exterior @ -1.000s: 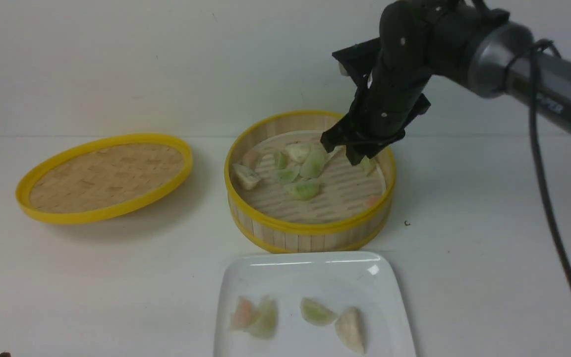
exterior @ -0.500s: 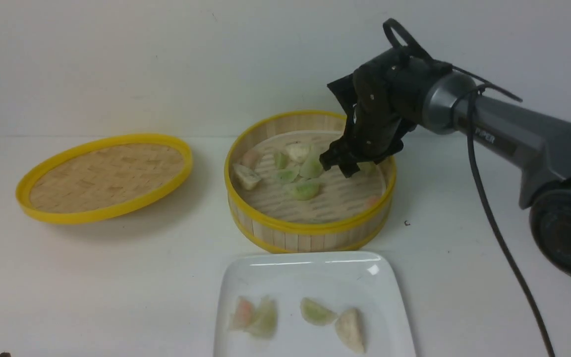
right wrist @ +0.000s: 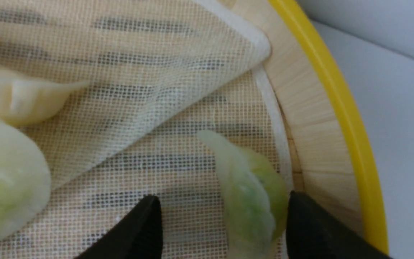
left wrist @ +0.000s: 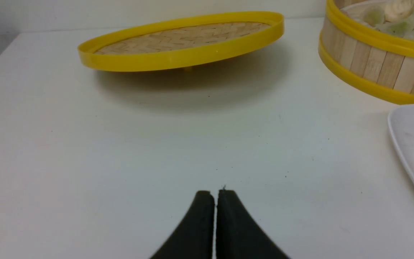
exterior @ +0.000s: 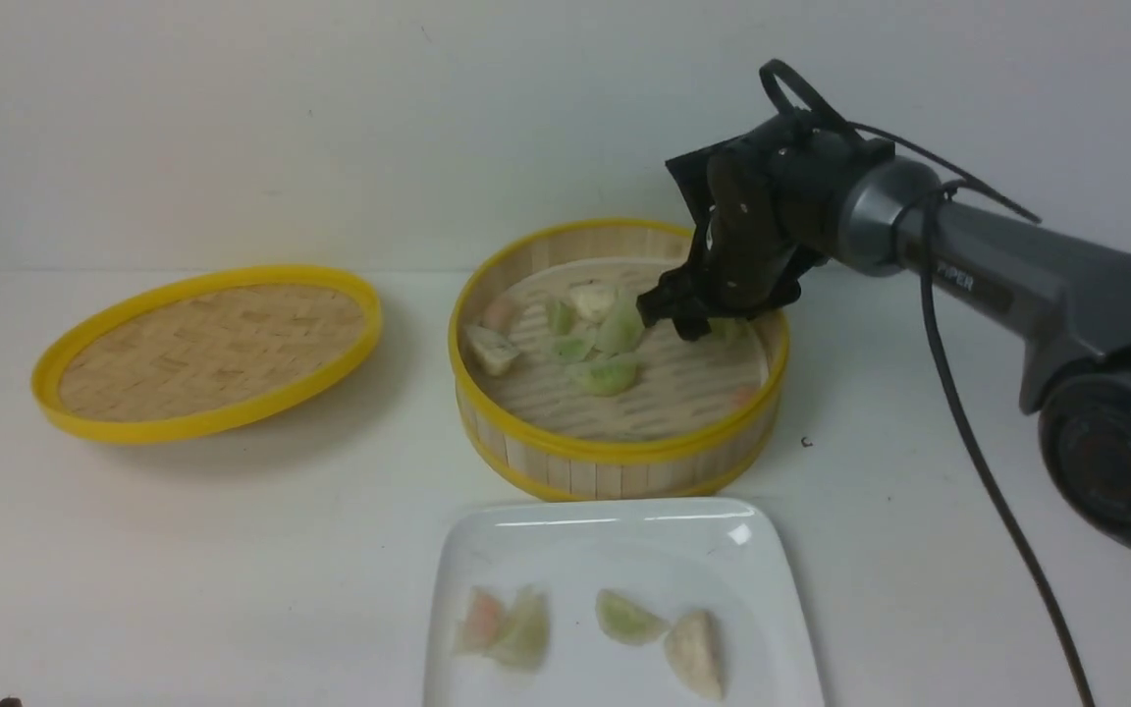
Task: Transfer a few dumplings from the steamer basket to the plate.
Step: Use the right arm to grab a dumpling from inside the steamer, then use the right arm to put the dumpling into the plate
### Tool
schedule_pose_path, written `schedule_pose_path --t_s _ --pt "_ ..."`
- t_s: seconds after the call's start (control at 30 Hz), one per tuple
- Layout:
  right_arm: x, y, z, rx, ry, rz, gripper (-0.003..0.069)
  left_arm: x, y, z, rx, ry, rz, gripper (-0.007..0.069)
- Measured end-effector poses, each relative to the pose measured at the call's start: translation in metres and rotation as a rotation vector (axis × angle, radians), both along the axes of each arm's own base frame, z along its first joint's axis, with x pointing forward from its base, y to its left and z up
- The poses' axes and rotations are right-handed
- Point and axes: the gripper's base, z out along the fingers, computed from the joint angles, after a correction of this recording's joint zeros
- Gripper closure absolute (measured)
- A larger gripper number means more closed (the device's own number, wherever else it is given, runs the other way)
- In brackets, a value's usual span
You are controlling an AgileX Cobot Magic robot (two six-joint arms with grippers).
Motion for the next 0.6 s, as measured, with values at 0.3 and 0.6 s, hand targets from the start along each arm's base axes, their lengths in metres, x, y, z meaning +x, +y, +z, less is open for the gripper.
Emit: schedule_pose_path --t_s 0.3,0.6 --pt "-0.024 0.008 0.048 -0.031 0.029 0.046 0.0525 0.000 0.000 0.000 0.000 0.000 0.000 0.0631" --pt "-0.110 0.042 0.161 0.079 -0.007 0.232 0.0531 0.000 0.000 0.000 0.000 0.000 0.000 0.0631"
